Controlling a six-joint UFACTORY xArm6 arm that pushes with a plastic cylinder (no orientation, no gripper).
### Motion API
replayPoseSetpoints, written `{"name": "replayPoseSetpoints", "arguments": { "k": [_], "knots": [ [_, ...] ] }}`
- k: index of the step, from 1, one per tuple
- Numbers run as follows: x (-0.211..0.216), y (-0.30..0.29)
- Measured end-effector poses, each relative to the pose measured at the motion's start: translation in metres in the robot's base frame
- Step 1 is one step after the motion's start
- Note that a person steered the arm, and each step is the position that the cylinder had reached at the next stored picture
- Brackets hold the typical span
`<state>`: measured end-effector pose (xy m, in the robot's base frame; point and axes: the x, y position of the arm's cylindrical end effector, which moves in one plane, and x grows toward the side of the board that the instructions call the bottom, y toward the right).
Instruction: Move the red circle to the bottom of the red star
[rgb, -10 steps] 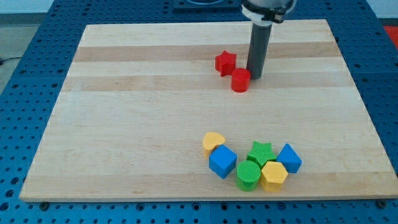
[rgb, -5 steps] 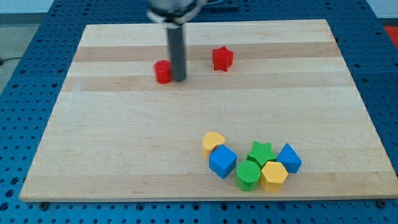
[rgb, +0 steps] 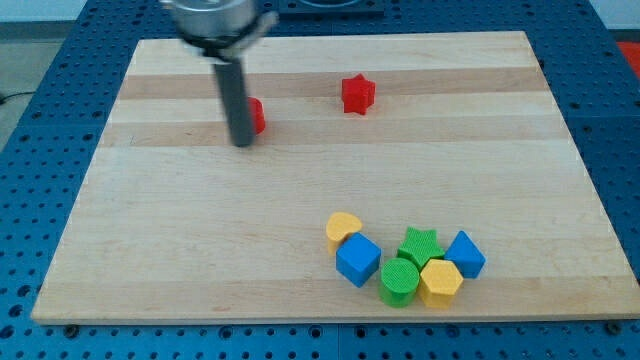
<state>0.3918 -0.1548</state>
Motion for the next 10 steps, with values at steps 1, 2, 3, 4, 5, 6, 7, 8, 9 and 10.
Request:
{"name": "replayPoseSetpoints", "arguments": {
  "k": [1,2,3,4,5,6,7,8,9,10],
  "knots": [
    [-0.025,-0.05],
    [-0.025,0.032],
    [-0.021,0.067],
    [-0.029,0.088],
    [-0.023,0.088],
    [-0.016,0.121],
    [-0.02,0.151],
    [-0.03,0.151],
    [0.006,0.115],
    [0.083,0.078]
  ]
}}
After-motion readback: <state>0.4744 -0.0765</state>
